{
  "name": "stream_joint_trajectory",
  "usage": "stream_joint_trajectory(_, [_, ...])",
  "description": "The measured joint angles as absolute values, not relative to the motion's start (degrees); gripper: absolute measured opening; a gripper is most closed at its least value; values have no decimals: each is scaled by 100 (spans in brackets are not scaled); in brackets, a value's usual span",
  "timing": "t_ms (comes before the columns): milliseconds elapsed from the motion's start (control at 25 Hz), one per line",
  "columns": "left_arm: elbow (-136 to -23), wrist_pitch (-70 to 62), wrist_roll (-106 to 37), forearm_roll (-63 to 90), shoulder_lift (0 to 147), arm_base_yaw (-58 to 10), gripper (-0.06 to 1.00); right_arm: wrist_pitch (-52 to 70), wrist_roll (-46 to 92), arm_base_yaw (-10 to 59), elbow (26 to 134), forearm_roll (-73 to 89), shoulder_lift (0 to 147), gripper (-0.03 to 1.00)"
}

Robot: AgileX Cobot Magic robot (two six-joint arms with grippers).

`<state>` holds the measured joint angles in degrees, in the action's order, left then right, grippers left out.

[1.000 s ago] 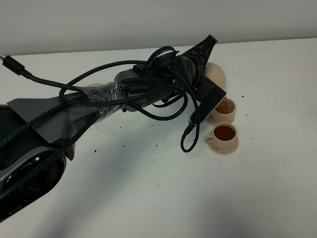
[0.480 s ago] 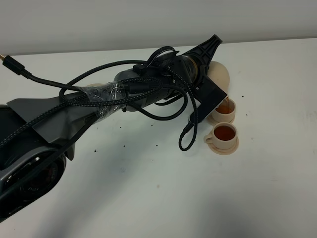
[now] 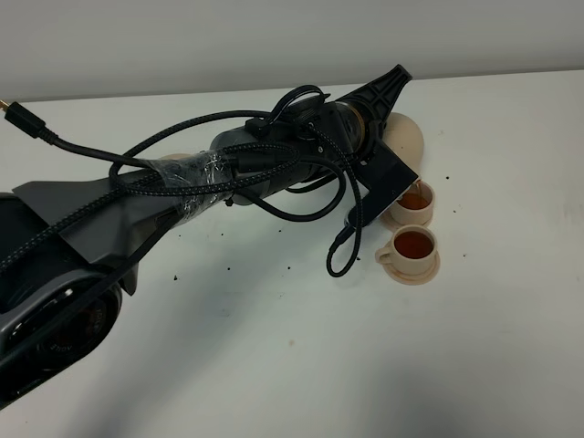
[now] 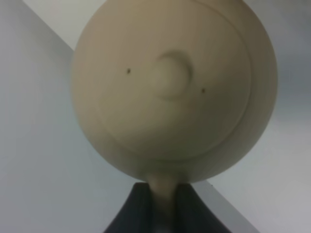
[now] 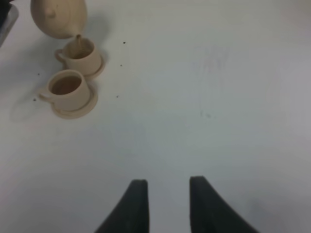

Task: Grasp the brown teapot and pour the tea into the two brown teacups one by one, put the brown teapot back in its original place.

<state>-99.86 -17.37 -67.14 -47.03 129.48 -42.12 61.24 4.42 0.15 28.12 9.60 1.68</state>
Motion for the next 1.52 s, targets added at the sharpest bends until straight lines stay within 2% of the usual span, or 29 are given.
stream_joint_trajectory(1520, [-9986,-1717,-6850,-4962,12948,-4185,16,6124,442,15,2812,960,168,24])
